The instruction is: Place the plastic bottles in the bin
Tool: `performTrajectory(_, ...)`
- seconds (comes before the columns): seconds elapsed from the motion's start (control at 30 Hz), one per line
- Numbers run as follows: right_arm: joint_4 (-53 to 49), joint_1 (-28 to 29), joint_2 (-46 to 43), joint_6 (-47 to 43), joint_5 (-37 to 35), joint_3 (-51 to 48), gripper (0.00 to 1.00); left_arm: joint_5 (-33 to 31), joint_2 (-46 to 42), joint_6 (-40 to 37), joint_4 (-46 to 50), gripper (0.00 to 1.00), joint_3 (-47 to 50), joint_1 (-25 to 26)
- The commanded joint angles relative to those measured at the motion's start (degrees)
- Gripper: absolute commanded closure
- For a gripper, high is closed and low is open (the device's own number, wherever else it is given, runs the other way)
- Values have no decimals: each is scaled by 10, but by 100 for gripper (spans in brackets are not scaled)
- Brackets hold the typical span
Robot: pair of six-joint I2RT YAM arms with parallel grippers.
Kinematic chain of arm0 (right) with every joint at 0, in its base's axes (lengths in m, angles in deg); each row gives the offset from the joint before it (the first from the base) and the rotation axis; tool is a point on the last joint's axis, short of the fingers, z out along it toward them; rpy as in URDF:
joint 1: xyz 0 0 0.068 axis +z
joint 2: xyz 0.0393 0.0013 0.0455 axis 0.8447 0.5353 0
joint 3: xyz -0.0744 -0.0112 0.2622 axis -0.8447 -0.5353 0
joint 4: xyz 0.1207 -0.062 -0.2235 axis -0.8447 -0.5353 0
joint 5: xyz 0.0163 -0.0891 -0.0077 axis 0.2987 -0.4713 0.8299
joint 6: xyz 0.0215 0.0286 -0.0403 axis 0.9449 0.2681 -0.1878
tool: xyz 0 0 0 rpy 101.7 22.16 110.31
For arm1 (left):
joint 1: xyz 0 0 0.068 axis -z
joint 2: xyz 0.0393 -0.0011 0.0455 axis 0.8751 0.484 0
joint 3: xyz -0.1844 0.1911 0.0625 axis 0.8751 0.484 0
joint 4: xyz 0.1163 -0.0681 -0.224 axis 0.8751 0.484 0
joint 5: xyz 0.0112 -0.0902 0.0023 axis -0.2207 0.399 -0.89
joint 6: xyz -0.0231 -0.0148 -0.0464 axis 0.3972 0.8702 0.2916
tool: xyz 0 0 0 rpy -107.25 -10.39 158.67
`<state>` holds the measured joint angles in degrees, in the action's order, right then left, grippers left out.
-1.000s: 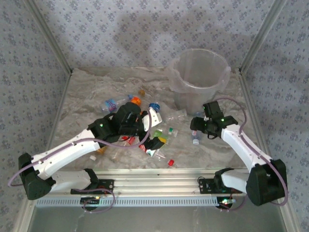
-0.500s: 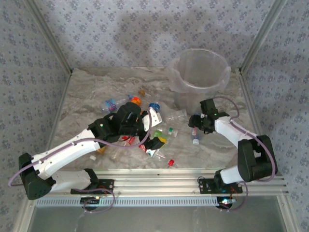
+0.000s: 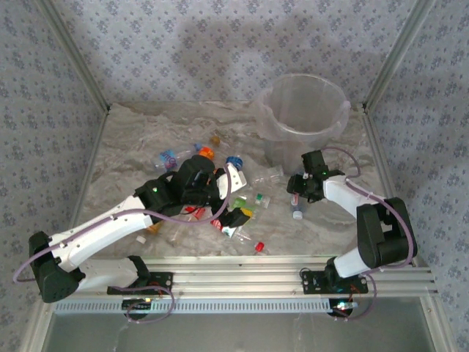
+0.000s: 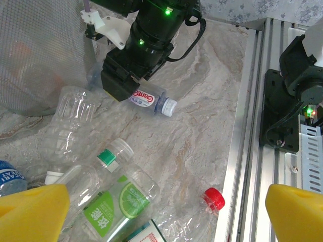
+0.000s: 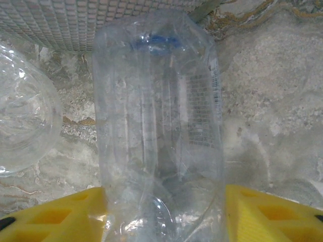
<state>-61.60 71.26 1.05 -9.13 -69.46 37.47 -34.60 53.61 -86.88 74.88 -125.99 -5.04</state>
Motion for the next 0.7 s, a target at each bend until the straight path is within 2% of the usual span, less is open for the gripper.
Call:
performTrajectory(0.0,-5,-3,-11,-3,-13,-18,41,-6,1,-8,7,1,-23,2)
performTrajectory(0.27,-46,-3,-90,-3,-28,-35,42,-14,-4,6,-2,0,-22,2)
performTrajectory(0.5,-116,0,-224,-6,-31,-40,44,0,-23,51,-45,1,-8,-12)
performTrajectory(0.67,-155,2,-316,10,-3,-27,45,4,-59,85,-97,0,21,-32)
